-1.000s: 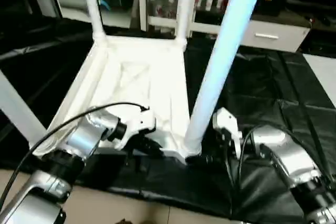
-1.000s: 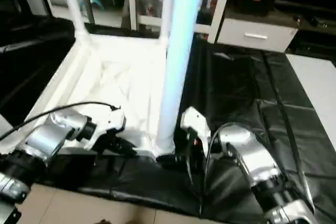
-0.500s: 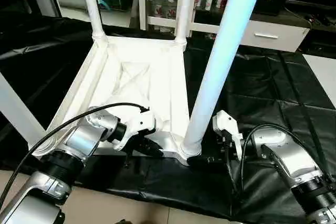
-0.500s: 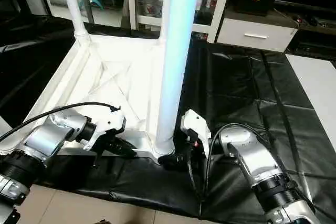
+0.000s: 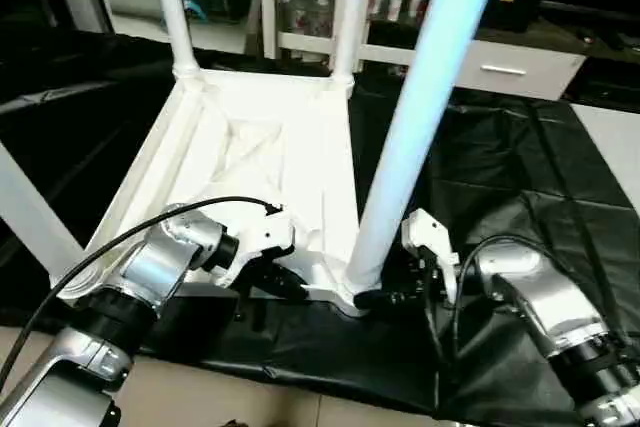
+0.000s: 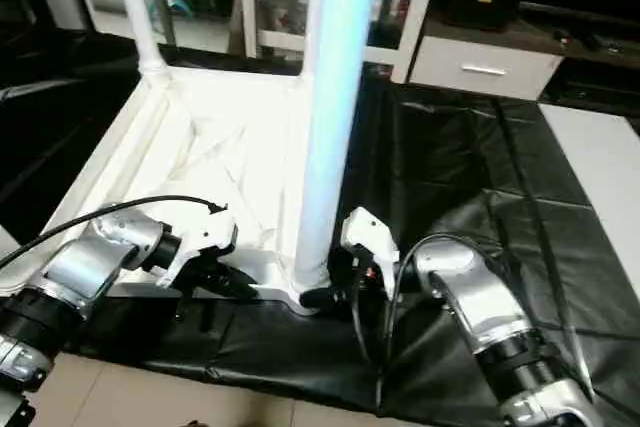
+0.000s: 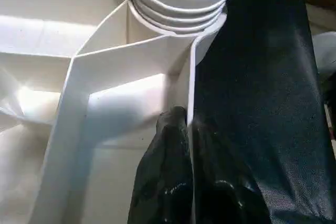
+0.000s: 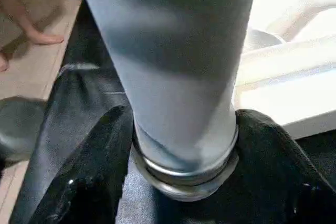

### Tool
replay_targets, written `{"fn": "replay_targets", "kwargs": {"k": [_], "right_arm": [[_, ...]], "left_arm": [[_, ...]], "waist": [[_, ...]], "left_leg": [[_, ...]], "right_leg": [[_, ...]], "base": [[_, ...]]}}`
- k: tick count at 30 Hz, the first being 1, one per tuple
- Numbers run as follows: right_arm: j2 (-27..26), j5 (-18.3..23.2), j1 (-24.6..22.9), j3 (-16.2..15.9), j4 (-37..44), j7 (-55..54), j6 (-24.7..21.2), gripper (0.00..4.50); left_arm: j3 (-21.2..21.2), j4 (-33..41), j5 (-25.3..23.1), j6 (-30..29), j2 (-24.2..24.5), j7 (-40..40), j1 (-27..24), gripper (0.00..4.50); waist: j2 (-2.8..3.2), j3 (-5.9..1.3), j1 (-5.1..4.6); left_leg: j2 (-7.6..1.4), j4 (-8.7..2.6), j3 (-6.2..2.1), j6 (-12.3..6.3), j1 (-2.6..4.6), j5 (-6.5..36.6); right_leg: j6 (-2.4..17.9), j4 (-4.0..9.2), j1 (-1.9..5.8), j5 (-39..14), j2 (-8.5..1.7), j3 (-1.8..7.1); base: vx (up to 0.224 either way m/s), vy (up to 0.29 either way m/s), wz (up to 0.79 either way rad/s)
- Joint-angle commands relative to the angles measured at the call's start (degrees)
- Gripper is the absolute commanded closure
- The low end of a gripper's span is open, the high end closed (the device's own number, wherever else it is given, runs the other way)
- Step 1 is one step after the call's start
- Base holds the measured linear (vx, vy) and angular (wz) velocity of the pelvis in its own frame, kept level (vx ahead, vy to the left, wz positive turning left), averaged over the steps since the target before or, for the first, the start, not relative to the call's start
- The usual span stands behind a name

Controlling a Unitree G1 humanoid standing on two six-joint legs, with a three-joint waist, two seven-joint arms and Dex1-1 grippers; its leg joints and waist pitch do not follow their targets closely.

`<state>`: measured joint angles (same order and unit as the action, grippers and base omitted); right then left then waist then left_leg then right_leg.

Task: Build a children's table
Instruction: Rotate leg to tighten

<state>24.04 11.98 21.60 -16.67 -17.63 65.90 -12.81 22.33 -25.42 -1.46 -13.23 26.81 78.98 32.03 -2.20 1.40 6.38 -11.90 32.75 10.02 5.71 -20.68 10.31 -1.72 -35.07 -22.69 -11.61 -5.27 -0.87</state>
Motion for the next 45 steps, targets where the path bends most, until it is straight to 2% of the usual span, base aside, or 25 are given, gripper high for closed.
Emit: {"fn": "replay_targets", "kwargs": {"k": [1, 2, 4, 6, 8, 9, 12, 13, 15, 17, 19, 20, 25, 26, 27, 29, 31, 32, 35, 38, 39, 41, 43, 44, 45], "right_arm": [[-2.4, -2.2, 2.0, 2.0, -3.0, -8.0, 1.5, 1.82], [-3.7, -2.8, 2.5, 2.6, -4.6, -11.2, 1.6, 1.83], [-5.3, -3.3, 2.9, 3.3, -6.3, -14.5, 1.8, 1.83], [-8.2, -3.7, 3.4, 4.4, -8.7, -19.8, 1.5, 1.83], [-9.3, -4.1, 3.7, 4.7, -9.7, -22.2, 1.4, 1.83], [-10.9, -4.8, 4.2, 5.2, -11.3, -25.6, 1.7, 1.84], [-13.7, -6.7, 5.2, 6.1, -14.4, -32.5, 2.4, 1.84], [-15.9, -8.1, 6.0, 6.7, -16.7, -38.6, 2.1, 1.84], [-19.2, -9.5, 7.4, 7.6, -20.2, -47.2, 1.5, 1.84], [-22.4, -10.1, 8.9, 8.8, -23.7, -54.6, 1.5, 1.84], [-24.9, -10.2, 10.4, 9.8, -26.5, -59.6, 1.8, 1.84], [-26.1, -10.2, 11.2, 10.2, -27.9, -61.8, 1.9, 1.84], [-29.6, -10.5, 14.3, 10.7, -32.5, -64.9, 4.5, 1.85], [-30.1, -9.7, 14.7, 11.6, -33.0, -64.8, 5.7, 1.85], [-30.4, -9.1, 14.9, 12.3, -33.4, -64.7, 6.6, 1.85], [-30.3, -7.8, 15.3, 13.1, -32.8, -62.1, 9.5, 1.85], [-29.6, -7.4, 15.2, 13.3, -31.3, -60.1, 11.7, 1.85], [-29.2, -7.4, 15.0, 13.3, -30.6, -59.8, 12.4, 1.29], [-26.2, -6.5, 13.7, 13.2, -25.5, -55.8, 12.6, 1.07], [-23.5, -5.6, 12.7, 13.1, -21.8, -51.1, 11.7, 0.83], [-21.1, -3.9, 11.3, 12.7, -18.2, -44.0, 9.4, 0.72], [-16.9, -2.4, 8.7, 10.4, -12.6, -34.3, 7.4, 0.6], [-14.3, -2.2, 7.3, 8.8, -9.7, -29.8, 7.1, 0.4], [-10.7, -2.1, 5.5, 6.6, -6.3, -24.5, 7.0, 0.29], [-7.3, -1.8, 3.9, 5.1, -3.2, -20.0, 6.8, 0.29]], "left_arm": [[3.2, -4.7, -4.0, -0.1, -2.4, -5.0, -1.1, 4.5], [2.2, -6.7, -4.4, 0.7, -3.8, -8.5, -0.3, 4.5], [1.2, -9.0, -4.9, 0.9, -5.3, -12.4, 0.8, 4.5], [0.3, -11.0, -5.5, 0.0, -7.2, -17.2, 2.2, 4.5], [0.0, -11.4, -5.7, -0.3, -7.7, -18.5, 2.6, 4.5], [-0.3, -11.9, -5.9, -0.7, -8.4, -20.3, 3.1, 4.5], [-1.0, -13.3, -6.3, -0.6, -9.7, -23.4, 4.1, 4.5], [-1.7, -14.4, -6.5, -0.5, -10.6, -25.4, 4.9, 4.5], [-2.6, -15.8, -6.6, -0.6, -11.8, -27.7, 6.0, 4.5], [-3.5, -17.0, -6.7, -0.6, -13.0, -30.4, 7.0, 4.5], [-4.0, -18.1, -6.8, -0.7, -13.8, -32.6, 7.8, 4.5], [-4.3, -18.7, -6.9, -0.8, -14.1, -33.5, 8.3, 4.5], [-5.8, -20.9, -6.9, -0.1, -15.6, -38.2, 9.9, 4.5], [-6.0, -21.2, -6.9, 0.0, -15.8, -38.4, 10.1, 4.5], [-6.2, -21.4, -7.0, 0.1, -15.9, -38.5, 10.1, 4.5], [-6.2, -21.0, -7.1, 0.2, -15.6, -38.1, 9.7, 4.5], [-5.9, -20.7, -7.1, 0.7, -15.1, -37.6, 9.3, 4.5], [-5.8, -20.6, -7.1, 0.9, -14.9, -37.3, 9.1, 4.5], [-5.5, -20.1, -7.1, 1.2, -13.9, -35.8, 8.3, 4.5], [-5.2, -19.8, -7.4, 1.7, -13.0, -34.3, 7.7, 4.5], [-4.8, -19.4, -7.4, 2.0, -12.2, -32.7, 7.1, 4.5], [-4.2, -18.9, -7.4, 2.3, -11.2, -30.7, 6.5, 4.5], [-3.8, -18.7, -7.5, 2.8, -10.6, -29.6, 6.2, 4.5], [-3.4, -18.2, -7.4, 2.7, -10.0, -28.1, 5.8, 4.5], [-2.9, -17.6, -7.1, 3.2, -9.4, -26.0, 5.3, 4.5]], "waist": [[0.4, -1.86, -0.33], [0.33, -1.44, -0.59], [0.22, -1.44, -0.98], [0.21, -1.57, -1.51], [0.1, -1.53, -1.64], [0.29, -1.53, -2.02], [0.31, -1.76, -2.39], [0.39, -1.77, -2.73], [0.69, -1.72, -3.55], [0.75, -1.84, -3.9], [1.05, -1.73, -4.11], [0.91, -1.76, -4.25], [0.84, -1.69, -4.37], [0.2, -1.79, -4.34], [0.6, -1.78, -4.07], [0.33, -1.81, -3.88], [0.36, -1.89, -3.75], [0.35, -1.94, -3.65], [0.26, -2.14, -3.08], [0.18, -2.4, -2.73], [0.29, -2.52, -2.48], [0.44, -2.44, -2.32], [0.38, -2.46, -1.96], [0.33, -2.49, -2.04], [0.59, -2.38, -1.88]], "left_leg": [[-0.69, -4.36, 0.25, -0.1, 0.59, 17.7], [-0.56, -4.63, 0.06, 1.01, 0.94, 22.0], [-0.45, -4.72, -0.53, 2.16, 1.32, 25.8], [-0.44, -4.86, -0.97, 2.28, 1.22, 26.6], [-0.38, -4.91, -1.01, 2.16, 1.08, 26.5], [-0.39, -5.13, -1.16, 2.26, 0.72, 26.4], [-0.32, -5.13, -1.27, 2.36, 0.63, 26.5], [-0.25, -5.27, -1.23, 2.49, 0.44, 25.9], [-0.14, -5.37, -1.24, 3.07, 0.55, 26.9], [-0.08, -5.45, -1.39, 3.33, 0.37, 27.1], [-0.08, -5.34, -1.26, 3.04, 0.87, 28.7], [-0.05, -5.25, -1.13, 2.92, 0.95, 29.1], [-0.05, -5.21, -1.0, 2.11, 1.05, 29.9], [-0.12, -5.19, -0.87, 1.8, 0.92, 29.1], [-0.11, -5.22, -0.81, 1.63, 0.9, 28.0], [-0.22, -5.26, -0.69, 1.23, 0.68, 26.6], [-0.27, -5.23, -0.54, 0.83, 0.52, 25.0], [-0.31, -5.19, -0.46, 0.76, 0.5, 24.2], [-0.39, -4.89, 0.0, -0.49, 0.54, 20.9], [-0.37, -4.69, 0.13, -0.99, 0.13, 17.3], [-0.3, -4.4, 0.32, -2.01, 0.13, 14.4], [-0.29, -4.32, 0.34, -3.06, -0.19, 12.5], [-0.37, -4.18, 0.31, -3.29, -0.17, 11.1], [-0.34, -4.11, 0.37, -3.34, -0.22, 10.7], [-0.34, -4.12, 0.39, -3.17, -0.15, 11.1]], "right_leg": [[12.6, 4.38, 1.84, -11.7, -1.67, 0.82], [10.6, 5.17, 1.5, -20.0, -1.82, 0.75], [7.4, 6.01, 1.19, -29.5, -2.16, 0.65], [5.7, 6.43, 0.98, -31.9, -2.21, 0.55], [5.4, 6.53, 1.02, -32.2, -2.14, 0.49], [5.3, 6.42, 1.05, -31.5, -2.09, 0.39], [5.3, 6.45, 0.98, -30.7, -2.12, 0.3], [5.8, 6.32, 1.02, -28.5, -1.9, 0.22], [6.4, 6.35, 0.82, -27.7, -1.75, 0.15], [6.5, 6.27, 0.96, -27.0, -1.82, 0.1], [6.8, 6.51, 0.41, -26.6, -1.67, 0.2], [6.9, 6.57, 0.25, -26.4, -1.62, 0.26], [7.0, 6.64, 0.1, -25.6, -1.57, 0.4], [7.2, 6.6, 0.17, -24.6, -1.62, 0.45], [7.5, 6.42, 0.23, -23.2, -1.67, 0.58], [7.8, 6.14, 0.45, -21.4, -1.7, 0.65], [8.3, 5.92, 0.65, -18.9, -1.66, 0.75], [8.6, 5.82, 0.7, -17.8, -1.67, 0.8], [9.5, 5.53, 0.91, -14.5, -1.49, 0.88], [10.1, 5.08, 1.36, -10.7, -1.49, 0.89], [11.0, 4.7, 1.75, -6.1, -1.26, 0.86], [11.5, 4.5, 2.14, -2.8, -1.13, 0.75], [11.7, 4.38, 2.31, -1.6, -1.26, 0.77], [12.0, 4.26, 2.24, -1.1, -1.29, 0.8], [12.2, 4.38, 2.37, -1.5, -1.2, 0.76]], "base": [[0.0, 0.0, 0.0], [0.0, 0.0, 0.0], [-0.069, -0.004, -0.03], [-0.065, 0.0, -0.04], [-0.026, 0.004, -0.04], [0.0, 0.0, 0.0], [-0.019, 0.005, -0.05], [0.0, 0.0, 0.0], [0.0, 0.0, 0.0], [0.0, 0.0, 0.0], [0.0, 0.0, 0.0], [0.0, 0.0, 0.0], [0.0, 0.0, 0.0], [0.0, 0.0, 0.0], [0.0, 0.0, 0.0], [0.0, 0.0, 0.0], [0.0, 0.0, 0.0], [0.0, 0.0, 0.0], [0.0, 0.0, 0.0], [0.0, 0.0, 0.0], [0.0, 0.0, 0.0], [0.0, 0.0, 0.0], [0.0, 0.0, 0.0], [0.0, 0.0, 0.0], [0.0, 0.0, 0.0]]}}
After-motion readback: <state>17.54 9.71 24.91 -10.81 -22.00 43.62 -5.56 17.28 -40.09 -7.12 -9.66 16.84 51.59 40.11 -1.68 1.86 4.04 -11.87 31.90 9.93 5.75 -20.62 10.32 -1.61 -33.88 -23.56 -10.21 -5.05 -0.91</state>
